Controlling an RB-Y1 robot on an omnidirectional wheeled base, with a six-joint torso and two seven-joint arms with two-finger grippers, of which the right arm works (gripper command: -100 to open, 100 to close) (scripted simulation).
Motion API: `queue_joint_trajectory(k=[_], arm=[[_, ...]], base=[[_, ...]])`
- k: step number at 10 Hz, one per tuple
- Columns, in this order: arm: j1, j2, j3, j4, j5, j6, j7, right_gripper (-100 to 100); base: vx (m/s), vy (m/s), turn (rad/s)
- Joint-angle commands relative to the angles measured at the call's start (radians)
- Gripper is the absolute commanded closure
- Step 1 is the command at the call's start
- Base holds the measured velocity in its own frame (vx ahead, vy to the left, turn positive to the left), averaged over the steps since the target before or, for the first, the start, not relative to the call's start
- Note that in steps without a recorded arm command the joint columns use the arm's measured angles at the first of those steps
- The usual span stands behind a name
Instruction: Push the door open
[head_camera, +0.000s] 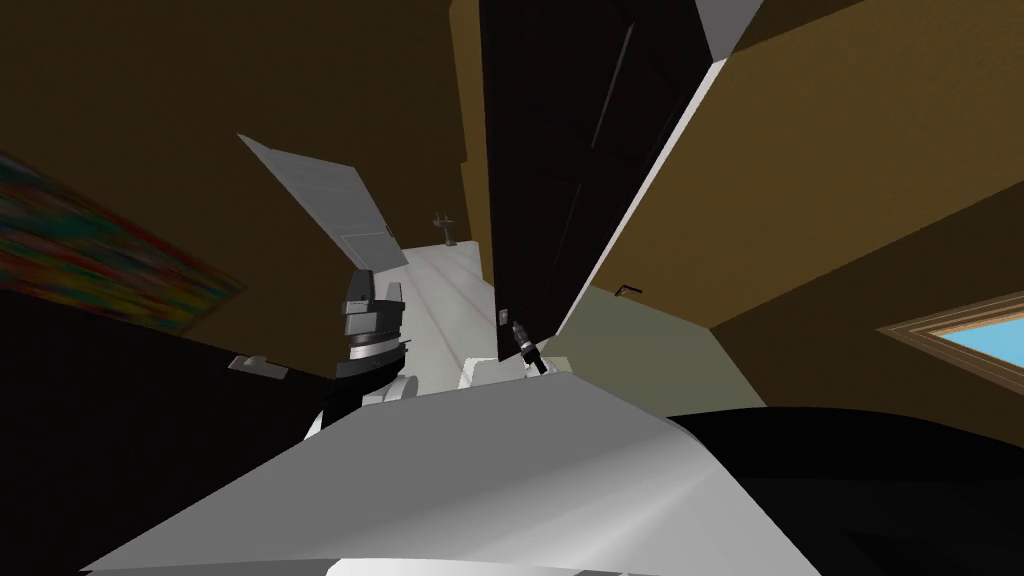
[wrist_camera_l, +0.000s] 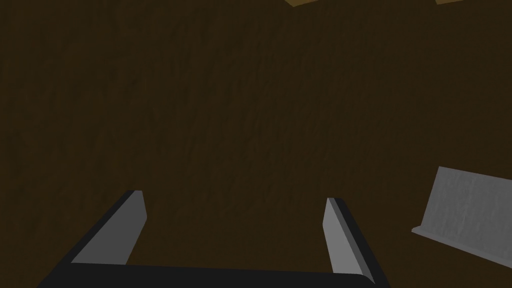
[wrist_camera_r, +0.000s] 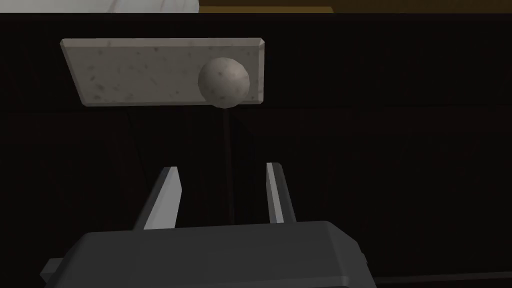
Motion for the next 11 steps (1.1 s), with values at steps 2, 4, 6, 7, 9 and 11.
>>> queue_joint_trajectory(k=[2,4,6,7,9,11], arm=[[0.005,0.014,-0.002,-0.007,-0.005,0.004,-0.003,-100],[0.006,0.007,-0.006,-0.001,-0.005,-0.005,0.001,-100],[0.007,0.005,-0.009,0.002,-0.006,-0.010,0.005,-100],[0.007,0.006,-0.011,0.004,-0.007,-0.015,0.007,-100],[0.009,0.009,-0.015,0.007,-0.009,-0.022,0.012,-100],[0.010,0.016,-0.019,0.011,-0.010,-0.030,0.016,-100]], base=[[-0.229,0.028,-0.069],[0.003,0.039,0.011],[0.205,0.060,0.019],[0.211,0.052,0.024],[0.209,0.053,0.028],[0.205,0.070,0.018]])
